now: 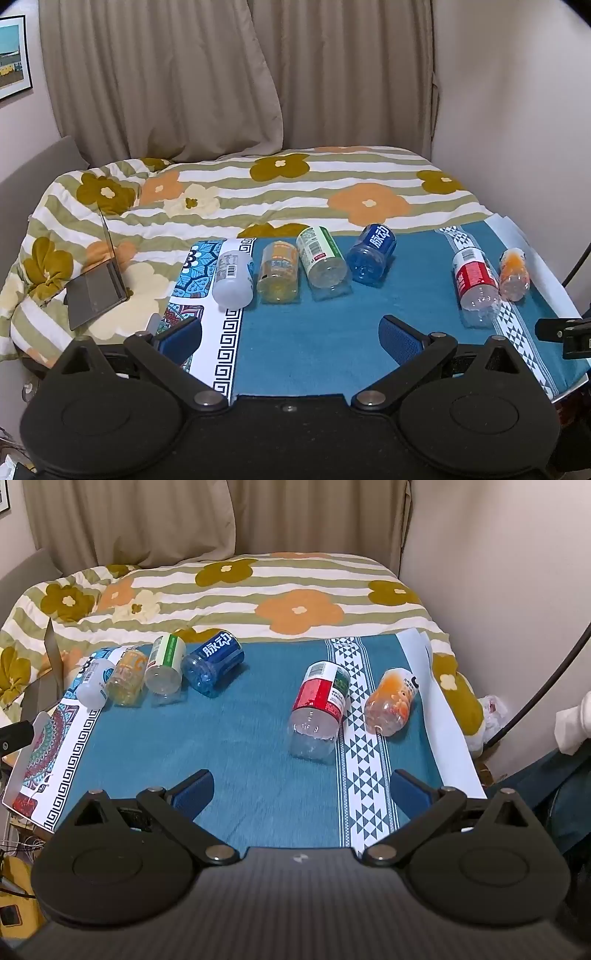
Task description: Flip cup upright
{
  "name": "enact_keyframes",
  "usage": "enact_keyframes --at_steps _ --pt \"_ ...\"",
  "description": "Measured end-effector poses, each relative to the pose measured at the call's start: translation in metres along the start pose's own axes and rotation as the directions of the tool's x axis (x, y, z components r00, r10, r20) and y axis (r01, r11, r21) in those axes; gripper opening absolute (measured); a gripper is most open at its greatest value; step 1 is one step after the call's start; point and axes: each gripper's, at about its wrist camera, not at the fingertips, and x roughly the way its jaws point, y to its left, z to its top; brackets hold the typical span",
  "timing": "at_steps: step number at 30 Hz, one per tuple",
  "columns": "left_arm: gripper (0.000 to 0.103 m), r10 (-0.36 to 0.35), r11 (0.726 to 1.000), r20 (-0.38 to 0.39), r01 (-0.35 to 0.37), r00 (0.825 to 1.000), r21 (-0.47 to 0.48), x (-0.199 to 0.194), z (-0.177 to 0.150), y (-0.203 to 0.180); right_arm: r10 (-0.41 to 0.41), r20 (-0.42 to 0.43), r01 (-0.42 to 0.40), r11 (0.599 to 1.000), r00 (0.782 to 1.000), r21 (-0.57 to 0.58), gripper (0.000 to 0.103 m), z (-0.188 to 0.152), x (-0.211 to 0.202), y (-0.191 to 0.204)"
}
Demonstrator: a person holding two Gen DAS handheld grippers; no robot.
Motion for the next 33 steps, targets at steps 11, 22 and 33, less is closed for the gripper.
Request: enact_keyframes --at_steps 11,22,33 --pt "0.103 -0.017 1.000 0.014 0.017 1.000 0.014 -0.005 0.000 -0.006 -0.006 0.009 0.006 1.000 1.000 0.003 0.103 -0.007 -0.004 -0.002" --pt "0.103 -0.022 1.000 0.009 0.022 1.000 0.017 -0.007 -0.003 -0.007 -0.010 0.012 0.010 1.000 1.000 0.001 0.103 -0.008 -0.010 -0.001" --pt "0.103 -0.020 1.000 0.007 0.020 1.000 0.023 -0.007 -0.004 -0.008 -0.015 0.013 0.015 1.000 1.000 -0.002 0.103 -0.011 -0.013 0.001"
